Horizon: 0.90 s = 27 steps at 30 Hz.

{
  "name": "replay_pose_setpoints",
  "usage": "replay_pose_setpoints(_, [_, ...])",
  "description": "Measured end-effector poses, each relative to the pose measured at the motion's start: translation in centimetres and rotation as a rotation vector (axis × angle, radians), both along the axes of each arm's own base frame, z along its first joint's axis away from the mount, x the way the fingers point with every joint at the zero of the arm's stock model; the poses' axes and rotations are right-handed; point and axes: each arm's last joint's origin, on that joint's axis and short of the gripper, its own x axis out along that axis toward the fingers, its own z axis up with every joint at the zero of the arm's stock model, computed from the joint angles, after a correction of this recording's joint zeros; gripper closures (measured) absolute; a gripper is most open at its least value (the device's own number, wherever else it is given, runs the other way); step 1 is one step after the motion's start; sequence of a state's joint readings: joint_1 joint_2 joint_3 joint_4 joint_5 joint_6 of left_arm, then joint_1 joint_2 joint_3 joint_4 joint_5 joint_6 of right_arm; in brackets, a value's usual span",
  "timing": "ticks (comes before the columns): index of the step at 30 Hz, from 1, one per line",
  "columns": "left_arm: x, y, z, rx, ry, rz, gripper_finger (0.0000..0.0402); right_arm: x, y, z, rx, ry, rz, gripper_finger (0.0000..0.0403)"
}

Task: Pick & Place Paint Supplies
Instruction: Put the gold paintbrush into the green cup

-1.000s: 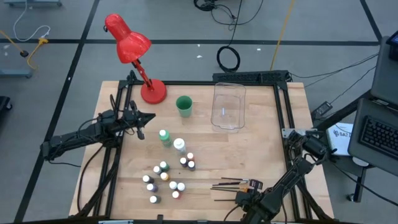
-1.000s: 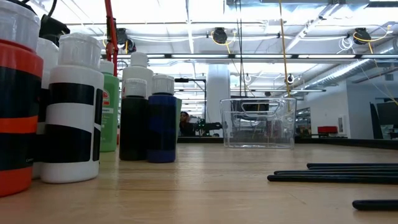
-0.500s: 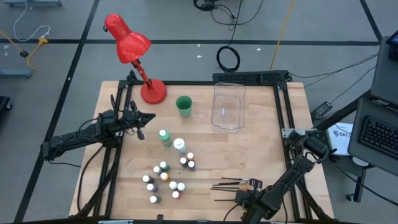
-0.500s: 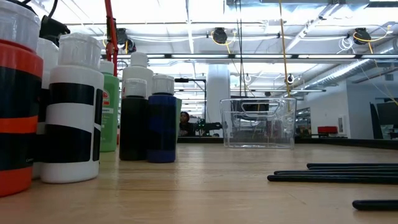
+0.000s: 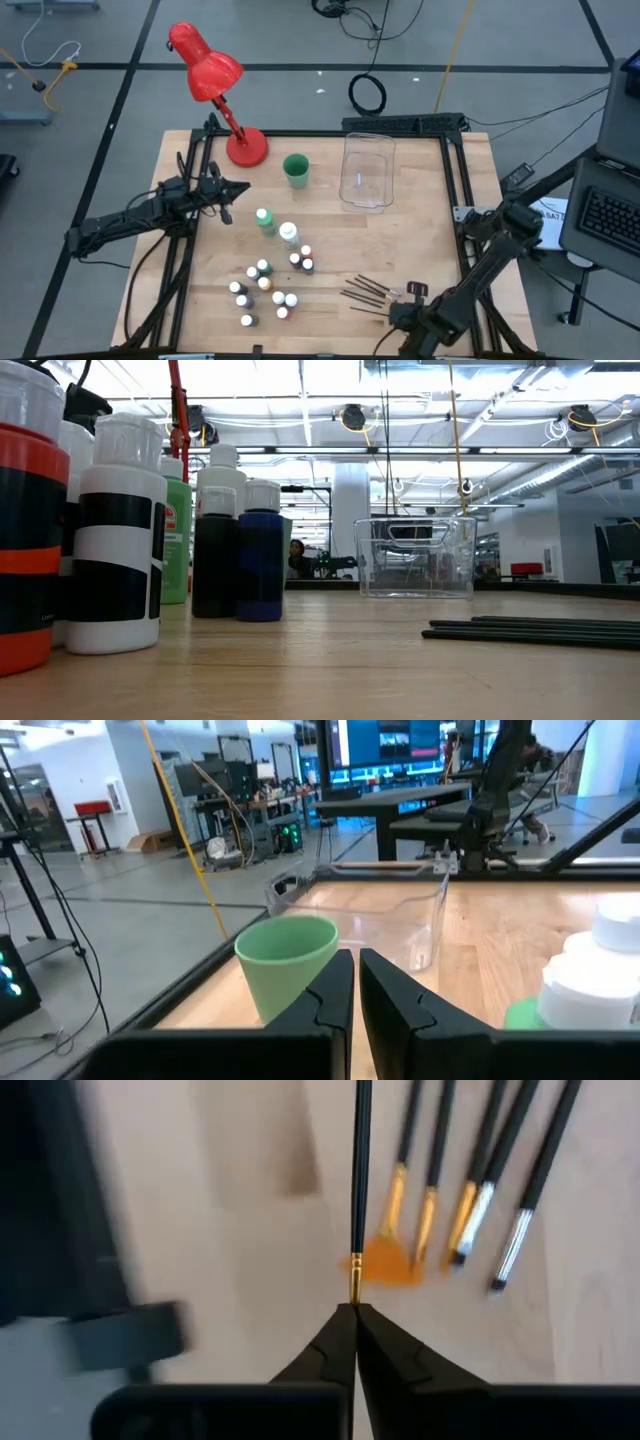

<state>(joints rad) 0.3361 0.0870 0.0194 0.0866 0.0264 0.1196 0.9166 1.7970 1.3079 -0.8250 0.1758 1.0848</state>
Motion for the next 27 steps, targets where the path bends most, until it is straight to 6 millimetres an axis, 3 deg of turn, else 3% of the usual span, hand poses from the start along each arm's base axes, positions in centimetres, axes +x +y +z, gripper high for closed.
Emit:
replay_pose_setpoints(7, [0.0,-0.1,0.3,0.036,-0.026,-0.045,0.0376,-0.6,-2.4,5.9,-0.226,-0.406,0.133,0.0402])
replay_pose_setpoints(13, [0.0,-0.3,1.1,0.138,-0.075,-0.073,0.0376,2.1,-7.2,9.2,-0.422,-0.56,0.187,0.0403])
replay_pose_setpoints(16, [-0.1,-0.3,1.4,0.162,-0.105,-0.07,0.0376,4.7,-9.9,8.8,-0.373,-0.676,0.388,0.0403])
replay_pose_setpoints(20, [-0.1,-0.3,1.7,0.197,-0.132,-0.066,0.0376,7.4,-14.7,7.4,-0.227,-0.965,0.655,0.0403])
replay_pose_setpoints(23, [-0.2,-0.3,2.1,0.236,-0.163,-0.06,0.0376,7.9,-18.7,5.6,-0.277,-1.051,0.689,0.0403])
replay_pose_setpoints(27, [-0.2,-0.3,2.3,0.269,-0.167,-0.053,0.0376,7.8,-23.3,3.4,-0.319,-1.033,0.608,0.0403])
